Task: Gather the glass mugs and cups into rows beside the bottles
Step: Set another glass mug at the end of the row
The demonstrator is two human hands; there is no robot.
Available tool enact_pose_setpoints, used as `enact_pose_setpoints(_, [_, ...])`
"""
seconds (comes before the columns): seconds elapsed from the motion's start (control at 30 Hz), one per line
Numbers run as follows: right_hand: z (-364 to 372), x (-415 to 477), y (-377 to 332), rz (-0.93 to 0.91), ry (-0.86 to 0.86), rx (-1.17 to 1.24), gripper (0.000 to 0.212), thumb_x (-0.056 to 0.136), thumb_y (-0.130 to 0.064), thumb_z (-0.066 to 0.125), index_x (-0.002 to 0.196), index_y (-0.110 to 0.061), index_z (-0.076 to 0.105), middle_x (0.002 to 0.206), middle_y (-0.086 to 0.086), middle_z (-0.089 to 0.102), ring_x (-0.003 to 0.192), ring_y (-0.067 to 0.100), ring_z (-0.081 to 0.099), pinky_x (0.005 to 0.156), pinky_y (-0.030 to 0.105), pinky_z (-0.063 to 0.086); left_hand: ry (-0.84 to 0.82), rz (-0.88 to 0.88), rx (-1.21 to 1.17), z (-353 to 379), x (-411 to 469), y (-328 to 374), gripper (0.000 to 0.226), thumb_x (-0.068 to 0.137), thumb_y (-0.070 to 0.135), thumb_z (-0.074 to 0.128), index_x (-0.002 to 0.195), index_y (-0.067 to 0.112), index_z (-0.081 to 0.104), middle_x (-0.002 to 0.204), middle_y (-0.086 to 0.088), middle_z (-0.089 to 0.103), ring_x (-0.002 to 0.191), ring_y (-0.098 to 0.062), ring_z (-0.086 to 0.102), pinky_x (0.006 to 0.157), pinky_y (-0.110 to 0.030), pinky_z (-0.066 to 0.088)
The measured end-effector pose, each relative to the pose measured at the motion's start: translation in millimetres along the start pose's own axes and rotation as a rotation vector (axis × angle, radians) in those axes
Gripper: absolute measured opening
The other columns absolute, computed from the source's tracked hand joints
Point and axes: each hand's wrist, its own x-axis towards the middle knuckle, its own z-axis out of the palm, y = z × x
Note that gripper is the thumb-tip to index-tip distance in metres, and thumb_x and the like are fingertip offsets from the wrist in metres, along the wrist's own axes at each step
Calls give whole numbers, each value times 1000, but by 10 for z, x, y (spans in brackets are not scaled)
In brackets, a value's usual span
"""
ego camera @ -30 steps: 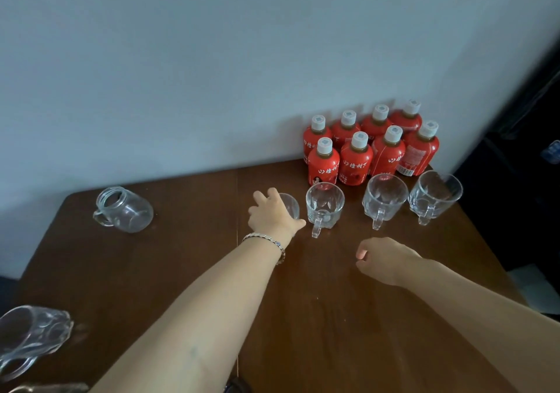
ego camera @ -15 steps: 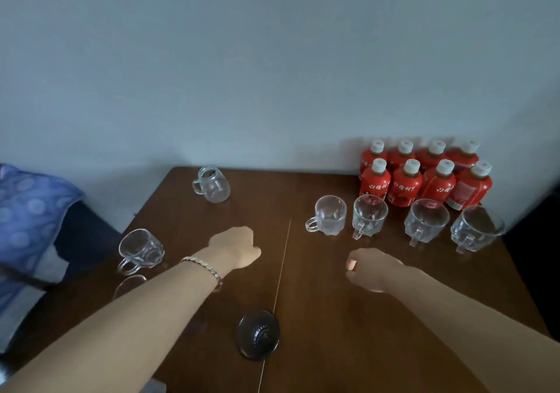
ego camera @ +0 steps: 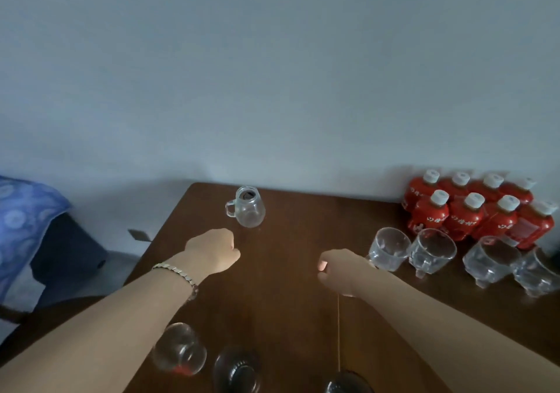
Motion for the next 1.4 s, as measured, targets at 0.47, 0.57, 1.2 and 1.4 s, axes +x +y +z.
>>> enact_pose_setpoints(0.47, [-342, 1686, -1433, 99, 188, 309, 92, 79, -38, 72, 149, -13, 17, 149, 11, 29, 139, 28, 32, 110, 42, 36, -75, 84, -28, -82, 1412, -905, 38, 94, 23, 43, 118, -3, 57, 116, -19, 65, 107, -33, 64, 92, -43, 50])
enact_pose_setpoints(0.57, [-343, 2003, -1553, 133, 200, 388, 105, 70, -42, 80, 149, -17, 16, 149, 7, 30, 139, 26, 34, 110, 42, 37, -84, 94, -11, -22, 1620, -1006, 37, 94, 23, 44, 118, -1, 58, 115, -16, 67, 107, -32, 65, 90, -40, 49])
enact_pose_setpoints(1.2, [-2, 1048, -698, 339, 366, 349, 70, 67, -43, 79, 127, -27, 46, 120, -3, 57, 109, 17, 57, 82, 27, 43, -97, 243, -41, 198, 1285, -684, 21, 95, 22, 40, 92, 13, 60, 76, -2, 61, 78, -20, 63, 68, -30, 45])
enact_pose_setpoints(1.4, [-61, 665, -76, 504, 435, 364, 73, 65, -46, 79, 126, -22, 47, 120, 1, 58, 109, 20, 57, 86, 32, 47, -113, 290, -34, 264, 1015, -325, 23, 97, 25, 40, 101, 14, 60, 97, 0, 67, 89, -19, 66, 78, -30, 49])
